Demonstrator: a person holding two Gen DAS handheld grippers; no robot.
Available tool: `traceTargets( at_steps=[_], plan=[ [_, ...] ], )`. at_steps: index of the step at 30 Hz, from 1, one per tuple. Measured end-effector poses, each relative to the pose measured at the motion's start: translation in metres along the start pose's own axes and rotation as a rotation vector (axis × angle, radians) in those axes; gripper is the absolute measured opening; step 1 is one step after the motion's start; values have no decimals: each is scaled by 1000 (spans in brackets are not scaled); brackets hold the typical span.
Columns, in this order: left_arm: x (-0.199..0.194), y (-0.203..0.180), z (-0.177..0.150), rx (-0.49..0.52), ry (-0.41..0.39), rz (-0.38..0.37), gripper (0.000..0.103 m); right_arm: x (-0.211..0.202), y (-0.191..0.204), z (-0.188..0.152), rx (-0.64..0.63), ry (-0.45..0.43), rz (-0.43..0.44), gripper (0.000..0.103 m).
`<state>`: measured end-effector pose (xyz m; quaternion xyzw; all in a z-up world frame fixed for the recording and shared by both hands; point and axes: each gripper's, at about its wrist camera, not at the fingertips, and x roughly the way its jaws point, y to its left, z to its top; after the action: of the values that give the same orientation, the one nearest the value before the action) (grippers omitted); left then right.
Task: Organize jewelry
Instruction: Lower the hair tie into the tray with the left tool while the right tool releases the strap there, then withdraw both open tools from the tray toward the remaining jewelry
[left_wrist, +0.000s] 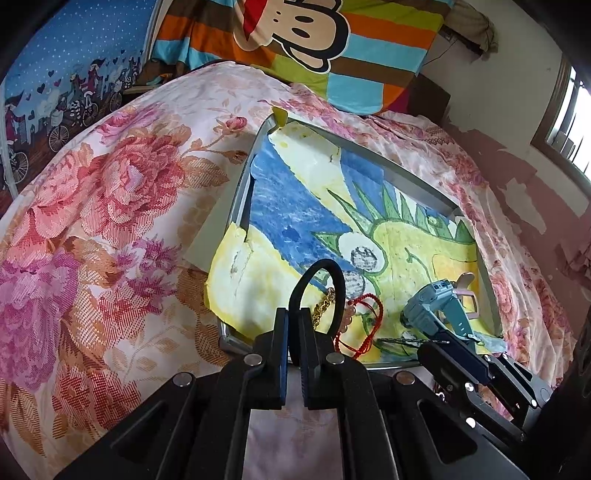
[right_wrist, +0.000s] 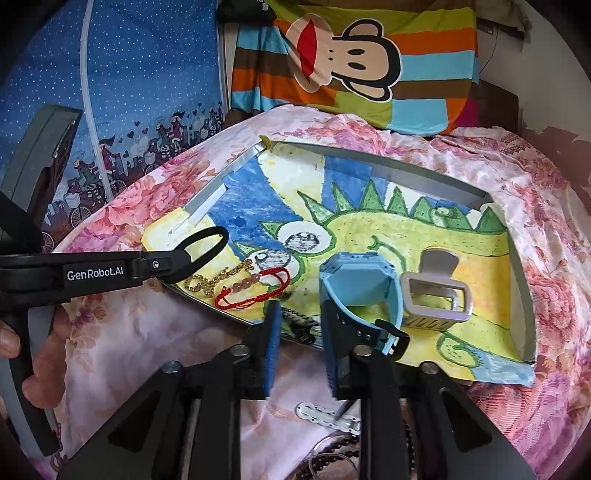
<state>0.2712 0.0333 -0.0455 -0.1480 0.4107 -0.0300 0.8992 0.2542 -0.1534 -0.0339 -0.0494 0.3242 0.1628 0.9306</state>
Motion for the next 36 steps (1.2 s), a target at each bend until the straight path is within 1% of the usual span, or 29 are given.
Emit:
traceTargets(
  at_steps=[1, 2, 5, 6, 7, 8, 9, 10, 11, 12, 13, 14, 15, 16, 17, 19, 21, 23, 27, 29, 33, 36],
  plan=[
    [0, 0, 0, -4, 5, -4, 6, -2, -1, 0, -3, -9, -6, 35],
    [1, 0, 1, -5, 11, -7, 6, -6, -3, -1, -4, -21, -17, 38],
    [-2, 0, 0, -11, 7, -20, 17, -19, -10, 0, 10, -62, -40, 39],
    [-5, 0, 0, -11, 1, -24, 24, -25, -12, 0, 14, -80, -46, 39],
    [-8, -1, 0, -12, -11, -28, 31, -30, -13, 0, 16, -96, -53, 44],
    [-10, -2, 0, -13, -20, -22, 34, -37, -15, 1, 19, -119, -60, 52],
    [-15, -2, 0, -15, -36, -12, 41, -43, -16, 1, 22, -141, -66, 56],
    [-18, -2, -1, -16, -49, -13, 50, -51, -18, 1, 29, -168, -72, 62],
    [-23, -1, -1, -18, -67, -18, 55, -57, -20, 1, 38, -189, -73, 68],
    [-29, -1, -1, -23, -88, -16, 64, -65, -22, 1, 52, -214, -73, 70],
    [-36, -1, -2, -26, -112, -14, 70, -71, -23, 1, 62, -231, -72, 74],
    [-40, -1, -2, -27, -129, -14, 73, -76, -24, 0, 71, -249, -74, 78],
    [-47, -2, -3, -26, -152, -14, 80, -81, -25, 0, 77, -262, -74, 81],
    [-54, -2, -4, -27, -177, -14, 88, -87, -25, -1, 83, -276, -73, 87],
    [-61, -2, -6, -29, -201, -13, 91, -92, -26, -3, 87, -289, -73, 95],
    [-75, -4, -10, -21, -256, -8, 98, -104, -25, -7, 86, -315, -75, 100],
    [-87, -6, -15, -8, -304, -4, 103, -116, -23, -12, 75, -337, -73, 101],
    [-100, -9, -22, 8, -354, 5, 103, -128, -20, -18, 62, -359, -76, 101],
    [-122, -16, -35, 59, -416, 19, 103, -156, -16, -30, 39, -391, -87, 101],
    [-135, -20, -44, 79, -451, 14, 103, -171, -15, -37, 33, -403, -97, 101],
    [-156, -23, -60, 92, -490, -13, 103, -199, -18, -51, 45, -426, -104, 101],
    [-169, -27, -74, 112, -516, -17, 103, -213, -21, -60, 57, -433, -114, 101]
  ],
)
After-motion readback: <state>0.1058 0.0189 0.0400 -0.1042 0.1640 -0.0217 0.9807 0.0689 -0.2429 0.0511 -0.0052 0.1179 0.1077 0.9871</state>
